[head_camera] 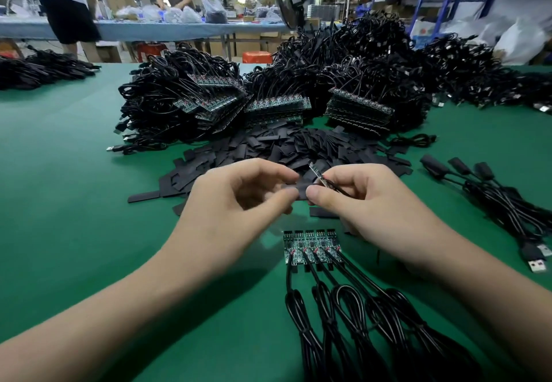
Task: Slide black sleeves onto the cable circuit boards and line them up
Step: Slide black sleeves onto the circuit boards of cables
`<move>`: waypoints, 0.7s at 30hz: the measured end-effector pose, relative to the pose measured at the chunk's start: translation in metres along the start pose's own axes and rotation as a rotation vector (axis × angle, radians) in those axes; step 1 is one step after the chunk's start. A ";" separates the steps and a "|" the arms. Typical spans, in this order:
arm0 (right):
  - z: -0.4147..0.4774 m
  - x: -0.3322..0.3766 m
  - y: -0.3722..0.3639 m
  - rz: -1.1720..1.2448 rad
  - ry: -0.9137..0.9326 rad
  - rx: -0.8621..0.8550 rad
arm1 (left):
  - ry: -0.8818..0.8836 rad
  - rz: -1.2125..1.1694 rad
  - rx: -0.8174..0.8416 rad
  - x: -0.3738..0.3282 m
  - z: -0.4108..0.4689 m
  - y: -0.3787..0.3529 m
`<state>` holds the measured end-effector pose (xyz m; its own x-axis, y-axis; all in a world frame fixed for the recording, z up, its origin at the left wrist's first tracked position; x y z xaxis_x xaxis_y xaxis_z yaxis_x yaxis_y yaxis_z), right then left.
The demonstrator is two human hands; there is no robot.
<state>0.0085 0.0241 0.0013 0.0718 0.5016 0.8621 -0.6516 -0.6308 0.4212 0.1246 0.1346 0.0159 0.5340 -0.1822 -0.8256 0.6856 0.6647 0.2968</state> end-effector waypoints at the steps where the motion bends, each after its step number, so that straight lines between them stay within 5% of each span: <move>1: -0.001 0.001 -0.003 0.004 0.011 0.019 | -0.143 0.161 0.002 -0.013 -0.002 0.001; 3: -0.003 0.005 -0.009 0.016 0.040 0.066 | -0.349 0.348 0.007 -0.032 -0.009 0.000; 6: -0.008 0.012 -0.017 0.070 0.062 0.126 | -0.425 0.369 -0.008 -0.040 -0.014 0.004; 12: -0.002 0.000 -0.004 0.243 -0.100 0.087 | -0.255 0.206 -0.099 -0.021 -0.008 0.025; 21: -0.007 0.011 -0.013 -0.024 0.050 0.182 | -0.181 0.112 -0.071 -0.010 -0.007 0.023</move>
<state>0.0126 0.0426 0.0035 0.0451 0.5439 0.8379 -0.5023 -0.7127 0.4897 0.1320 0.1564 0.0275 0.6891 -0.2273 -0.6881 0.5841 0.7363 0.3417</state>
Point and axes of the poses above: each hand's wrist, its own z-axis towards the middle knuckle, its own y-axis out of the back of the hand, x = y × z, the point moved 10 cm from there along z, towards the middle knuckle, and after that the axes turned 6 degrees about -x, right-handed, at the moved point
